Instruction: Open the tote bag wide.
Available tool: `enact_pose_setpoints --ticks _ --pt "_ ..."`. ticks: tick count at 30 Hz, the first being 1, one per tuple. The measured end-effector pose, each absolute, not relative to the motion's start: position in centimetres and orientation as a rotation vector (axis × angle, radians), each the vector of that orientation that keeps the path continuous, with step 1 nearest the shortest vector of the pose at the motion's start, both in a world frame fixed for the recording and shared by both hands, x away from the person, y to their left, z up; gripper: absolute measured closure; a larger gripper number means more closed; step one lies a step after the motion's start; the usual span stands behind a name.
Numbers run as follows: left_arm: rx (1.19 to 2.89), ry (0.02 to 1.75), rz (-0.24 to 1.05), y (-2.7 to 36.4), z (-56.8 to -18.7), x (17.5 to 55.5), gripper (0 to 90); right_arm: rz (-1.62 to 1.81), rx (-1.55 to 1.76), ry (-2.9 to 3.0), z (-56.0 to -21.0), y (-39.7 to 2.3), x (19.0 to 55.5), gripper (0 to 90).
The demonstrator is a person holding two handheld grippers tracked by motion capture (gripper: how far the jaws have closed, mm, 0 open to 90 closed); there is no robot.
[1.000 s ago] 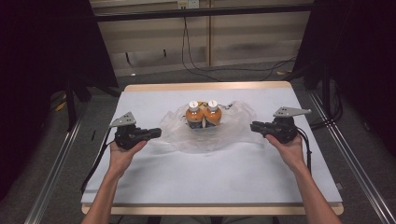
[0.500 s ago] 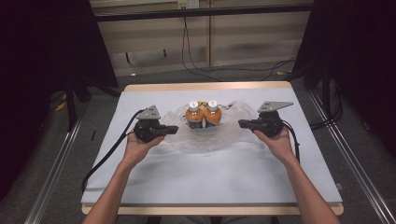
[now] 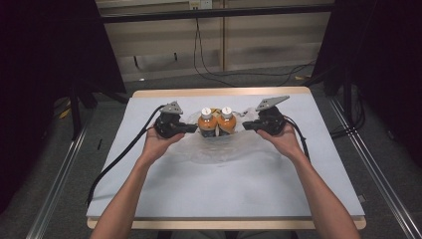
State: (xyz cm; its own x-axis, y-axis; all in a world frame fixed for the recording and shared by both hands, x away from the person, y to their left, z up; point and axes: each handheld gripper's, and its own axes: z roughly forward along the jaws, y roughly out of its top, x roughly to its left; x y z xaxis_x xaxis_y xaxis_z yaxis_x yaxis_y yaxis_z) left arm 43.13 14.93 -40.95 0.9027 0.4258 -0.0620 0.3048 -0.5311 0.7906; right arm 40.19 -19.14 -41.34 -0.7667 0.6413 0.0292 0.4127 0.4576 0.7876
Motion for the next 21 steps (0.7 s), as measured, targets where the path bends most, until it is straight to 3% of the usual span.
enact_pose_setpoints --ticks 21 --pt "2.314 0.551 0.155 13.3 -44.6 44.6 90.0 0.971 0.911 2.606 -43.6 -15.7 42.8 90.0"
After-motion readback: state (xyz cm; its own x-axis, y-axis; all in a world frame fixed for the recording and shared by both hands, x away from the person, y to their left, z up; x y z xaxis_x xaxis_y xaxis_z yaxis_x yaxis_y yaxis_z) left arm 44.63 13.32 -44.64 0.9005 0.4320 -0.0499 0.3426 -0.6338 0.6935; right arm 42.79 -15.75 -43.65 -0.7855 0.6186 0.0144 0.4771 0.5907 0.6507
